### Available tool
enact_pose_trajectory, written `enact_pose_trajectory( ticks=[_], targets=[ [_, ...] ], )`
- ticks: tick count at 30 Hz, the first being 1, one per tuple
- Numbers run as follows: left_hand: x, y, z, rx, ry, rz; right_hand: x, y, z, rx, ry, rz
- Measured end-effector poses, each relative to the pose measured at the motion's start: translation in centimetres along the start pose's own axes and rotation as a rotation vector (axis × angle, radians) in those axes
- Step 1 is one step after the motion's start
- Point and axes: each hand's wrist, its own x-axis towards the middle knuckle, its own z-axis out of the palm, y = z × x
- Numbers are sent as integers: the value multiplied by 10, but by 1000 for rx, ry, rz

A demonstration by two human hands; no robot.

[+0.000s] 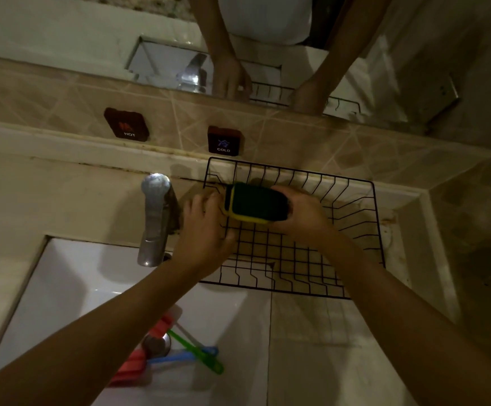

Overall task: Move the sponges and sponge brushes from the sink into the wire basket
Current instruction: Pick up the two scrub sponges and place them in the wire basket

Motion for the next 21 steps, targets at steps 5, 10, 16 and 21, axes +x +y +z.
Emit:
enact_pose_trajectory(
  ticks=[5, 10, 16, 21],
  targets=[
    [-6, -4, 5, 34, -24, -72, 19, -1, 1, 45, 54, -100],
    [-8, -7, 7, -2, -33, -103, 36, -1, 9, 27, -9, -52],
    [-8, -11, 9, -78, -35, -128, 45, 2, 20, -23, -34, -4],
    [-11, -8, 8, 20, -51, -122, 45, 5, 21, -43, -36, 27]
  ],
)
